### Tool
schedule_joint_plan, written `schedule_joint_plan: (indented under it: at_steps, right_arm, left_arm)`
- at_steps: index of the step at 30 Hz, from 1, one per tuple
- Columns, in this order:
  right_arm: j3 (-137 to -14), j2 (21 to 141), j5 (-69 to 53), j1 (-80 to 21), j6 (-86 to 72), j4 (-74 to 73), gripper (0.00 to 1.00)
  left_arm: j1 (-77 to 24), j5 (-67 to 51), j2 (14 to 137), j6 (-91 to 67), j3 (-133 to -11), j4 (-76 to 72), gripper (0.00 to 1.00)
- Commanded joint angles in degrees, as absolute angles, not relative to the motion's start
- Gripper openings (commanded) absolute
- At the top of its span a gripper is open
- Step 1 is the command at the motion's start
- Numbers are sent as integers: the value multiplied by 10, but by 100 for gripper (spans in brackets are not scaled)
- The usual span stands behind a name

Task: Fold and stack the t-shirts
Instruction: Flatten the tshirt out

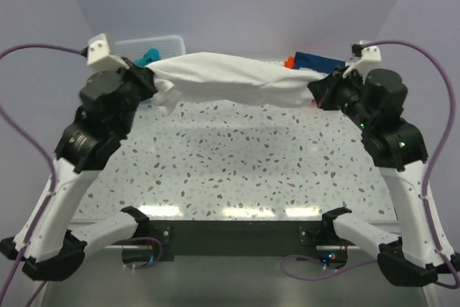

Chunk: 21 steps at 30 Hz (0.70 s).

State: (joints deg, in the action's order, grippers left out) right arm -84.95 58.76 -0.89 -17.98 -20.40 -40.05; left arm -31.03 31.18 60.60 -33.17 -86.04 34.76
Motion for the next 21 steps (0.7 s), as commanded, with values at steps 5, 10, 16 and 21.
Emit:
schedule_joint_plan:
  at_steps: [5, 10, 16, 21]
  right_arm:
    - [-998, 494, -109, -178, -198, -465, 0]
    - [-1013, 476, -158, -178, -212, -468, 0]
    - [-957, 506, -124, -178, -202, -468, 0]
    - [-951, 616, -61, -178, -177, -443, 0]
  left_arm:
    - [-308, 188, 456, -296, -903, 309, 0]
    - [-308, 163, 443, -296, -915, 323, 0]
    - [-308, 261, 503, -300, -881, 337, 0]
    - [-308, 367, 640, -294, -905, 346, 0]
